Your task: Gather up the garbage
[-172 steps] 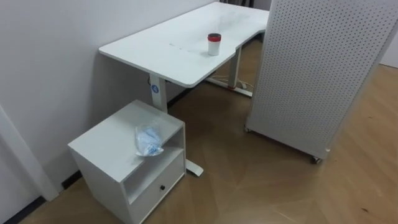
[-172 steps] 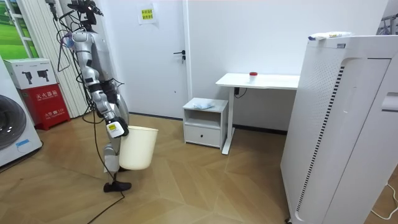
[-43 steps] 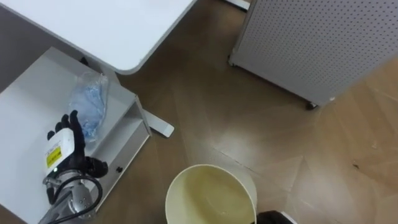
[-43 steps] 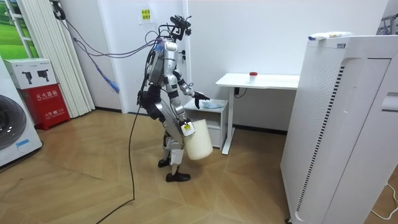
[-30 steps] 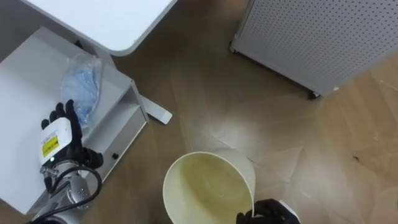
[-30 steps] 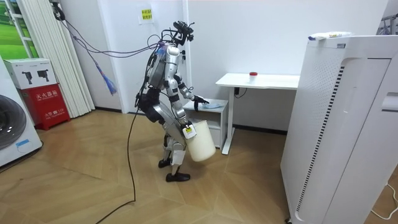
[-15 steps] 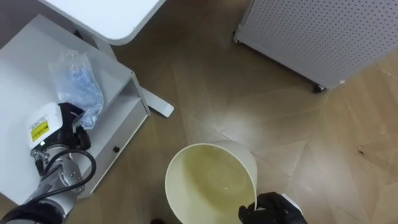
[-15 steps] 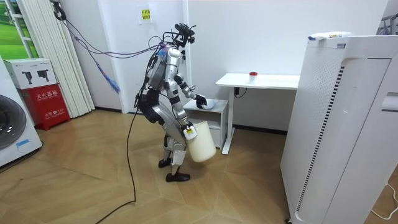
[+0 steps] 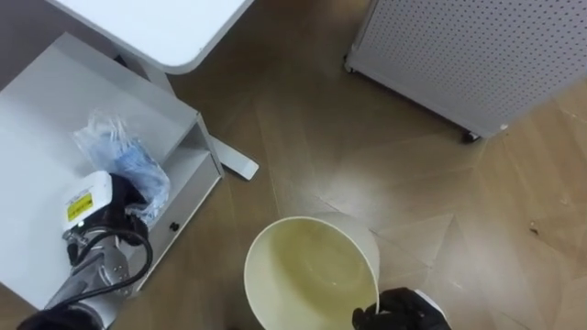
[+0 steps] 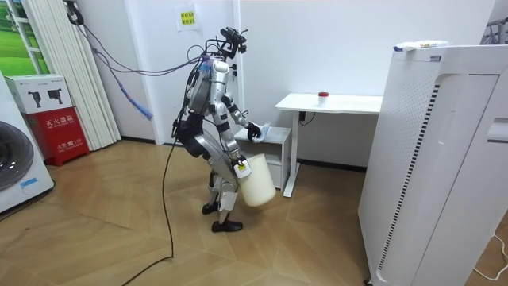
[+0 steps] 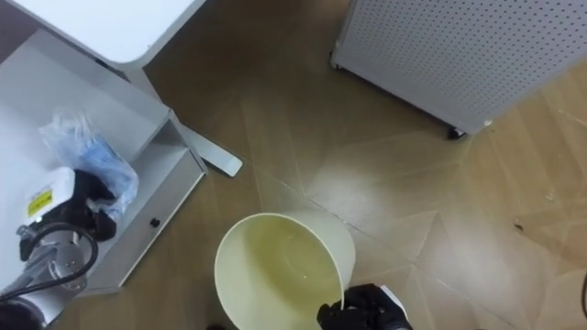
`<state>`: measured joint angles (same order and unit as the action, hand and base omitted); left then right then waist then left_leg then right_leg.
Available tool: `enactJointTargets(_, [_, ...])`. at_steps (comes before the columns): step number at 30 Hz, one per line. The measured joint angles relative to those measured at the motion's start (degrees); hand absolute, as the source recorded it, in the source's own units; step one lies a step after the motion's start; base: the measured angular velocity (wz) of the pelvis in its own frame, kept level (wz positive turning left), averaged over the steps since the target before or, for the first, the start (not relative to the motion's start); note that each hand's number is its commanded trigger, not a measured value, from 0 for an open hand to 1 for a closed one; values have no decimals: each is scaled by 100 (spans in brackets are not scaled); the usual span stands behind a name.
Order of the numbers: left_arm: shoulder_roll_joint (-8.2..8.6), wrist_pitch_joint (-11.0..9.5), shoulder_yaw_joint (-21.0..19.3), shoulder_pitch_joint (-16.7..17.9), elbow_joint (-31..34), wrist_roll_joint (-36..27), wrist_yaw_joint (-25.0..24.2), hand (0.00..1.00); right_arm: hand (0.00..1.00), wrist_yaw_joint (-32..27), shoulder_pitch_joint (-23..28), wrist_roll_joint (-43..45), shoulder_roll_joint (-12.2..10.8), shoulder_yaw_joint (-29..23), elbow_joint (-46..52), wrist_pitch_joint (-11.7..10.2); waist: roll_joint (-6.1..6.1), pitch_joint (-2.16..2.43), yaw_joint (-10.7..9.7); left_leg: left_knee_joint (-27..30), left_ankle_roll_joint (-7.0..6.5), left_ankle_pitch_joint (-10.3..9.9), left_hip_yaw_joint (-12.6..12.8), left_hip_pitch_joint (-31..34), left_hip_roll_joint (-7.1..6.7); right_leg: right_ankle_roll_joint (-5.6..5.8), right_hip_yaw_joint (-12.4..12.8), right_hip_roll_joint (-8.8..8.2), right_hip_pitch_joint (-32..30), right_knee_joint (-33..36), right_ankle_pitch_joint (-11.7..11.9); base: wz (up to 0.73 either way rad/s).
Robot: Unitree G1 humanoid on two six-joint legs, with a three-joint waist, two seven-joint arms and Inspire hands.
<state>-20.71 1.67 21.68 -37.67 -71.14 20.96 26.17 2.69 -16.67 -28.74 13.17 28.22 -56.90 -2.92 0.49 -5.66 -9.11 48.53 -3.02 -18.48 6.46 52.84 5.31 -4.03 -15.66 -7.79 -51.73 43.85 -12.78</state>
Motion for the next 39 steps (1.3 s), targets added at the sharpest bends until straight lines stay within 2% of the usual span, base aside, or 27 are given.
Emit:
enactJointTargets(3, [168, -9, 1, 286, -24, -2, -37, 100, 100, -8, 43, -156, -16, 55, -99, -19, -2, 1, 26, -94, 0, 1, 22, -159, -6, 9, -5, -2, 146, -65, -3, 0])
enactJointTargets(6, [337, -113, -9, 505, -26, 2, -28, 100, 100, -6, 32, -131, -47, 57, -199, -134, -9, 4, 103, -234, -3, 19, 137, -322, -9, 29, 58, -8, 231, -139, 9, -7])
enactJointTargets(9, [430, -481, -3, 794, 46, -3, -6, 100, 100, 44, 7, -89, -176, 69, -627, -381, -12, 6, 156, -488, 26, 37, 203, -690, -13, 34, 39, -3, 538, -334, 11, -7])
enactJointTargets(12, [498, -635, 33, 1003, 240, -8, -8, 100, 100, 77, -4, -47, -244, 71, -851, -464, -16, 10, 157, -678, 52, 64, 223, -913, -20, 45, -7, 0, 753, -500, 19, -1])
enactJointTargets(16, [870, -920, 236, 1373, 471, -31, -144, 100, 100, 120, 0, -25, -311, 96, -1071, -537, -12, 21, 198, -1009, 69, 112, 283, -1307, -63, 85, -6, 13, 1096, -746, 50, -2])
enactJointTargets(17, [1006, -948, 377, 1453, 508, -31, -233, 100, 100, 120, -3, -20, -339, 90, -1112, -563, -11, 37, 202, -1099, 65, 137, 293, -1386, -94, 102, -1, 1, 1153, -812, 57, 0])
enactJointTargets(18, [1072, -951, 440, 1506, 556, -49, -286, 100, 100, 118, -2, -23, -355, 90, -1118, -584, -10, 41, 236, -1119, 62, 147, 305, -1411, -98, 112, 7, 4, 1172, -826, 62, -3])
enactJointTargets(19, [1221, -970, 585, 1631, 675, -155, -415, 100, 100, 120, 14, -29, -366, 94, -1121, -597, -6, 55, 320, -1122, 60, 149, 328, -1442, -98, 121, 19, 7, 1190, -835, 68, -9])
enactJointTargets(20, [1359, -997, 694, 1774, 815, -238, -572, 100, 100, 123, 16, -16, -393, 91, -1151, -600, -1, 82, 360, -1124, 60, 149, 361, -1453, -97, 121, 38, 4, 1189, -833, 68, -8])
enactJointTargets(21, [1411, -1023, 748, 1843, 867, -268, -656, 100, 100, 127, 6, 14, -415, 84, -1186, -600, -1, 97, 383, -1126, 59, 149, 370, -1461, -97, 121, 52, 4, 1188, -825, 68, -6])
enactJointTargets(23, [1591, -1083, 884, 2058, 944, -369, -1011, 100, 100, 213, 20, 141, -458, 85, -1243, -599, -12, 175, 475, -1184, 59, 149, 397, -1535, -111, 126, 99, 0, 1201, -811, 70, -5])
enactJointTargets(26, [1680, -1089, 1051, 2215, 945, -523, -1391, 100, 100, 385, 52, 209, -491, 89, -1233, -601, -15, 222, 483, -1289, 56, 158, 425, -1696, -126, 132, 126, -3, 1329, -828, 74, -3])
enactJointTargets(27, [1684, -1093, 1052, 2240, 945, -525, -1448, 100, 100, 407, 67, 220, -497, 89, -1232, -603, -16, 225, 484, -1295, 57, 160, 429, -1733, -127, 136, 126, -3, 1366, -835, 71, 0])
enactJointTargets(28, [1727, -1103, 1056, 2294, 947, -519, -1563, 100, 100, 443, 126, 221, -502, 89, -1230, -602, -16, 270, 486, -1308, 54, 168, 434, -1773, -131, 146, 128, -6, 1411, -883, 65, 3])
enactJointTargets(30, [1772, -1115, 1051, 2354, 978, -513, -1743, 100, 100, 470, 218, 231, -504, 85, -1215, -605, -19, 284, 481, -1334, 50, 202, 434, -1847, -137, 153, 121, -9, 1500, -916, 68, 4])
enactJointTargets(33, [1723, -1161, 1056, 2507, 1153, -511, -2050, 100, 100, 547, 328, 279, -498, -15, -1248, -642, -26, 306, 480, -1383, 48, 245, 436, -1927, -138, 156, 119, 0, 1581, -993, 119, -2])
enactJointTargets(34, [1698, -1186, 1106, 2526, 1184, -523, -2158, 75, 100, 567, 345, 277, -497, -21, -1249, -649, -33, 307, 471, -1423, 46, 282, 440, -1925, -143, 145, 115, 4, 1577, -1044, 177, -5])
enactJointTargets(35, [1674, -1189, 1183, 2536, 1196, -524, -2273, 26, 100, 567, 364, 280, -504, -23, -1245, -654, -34, 308, 458, -1439, 41, 307, 441, -1922, -151, 141, 118, 5, 1574, -1063, 208, -3])
enactJointTargets(36, [1668, -1188, 1217, 2550, 1210, -526, -2330, 0, 100, 566, 373, 280, -504, -23, -1245, -654, -36, 309, 458, -1452, 39, 319, 441, -1926, -157, 141, 125, 5, 1574, -1072, 219, 0])
enactJointTargets(39, [1662, -1199, 1300, 2626, 1253, -527, -2584, 0, 100, 566, 381, 278, -503, -24, -1245, -653, -49, 305, 464, -1510, 30, 367, 442, -1934, -185, 146, 144, 2, 1571, -1120, 272, 0])
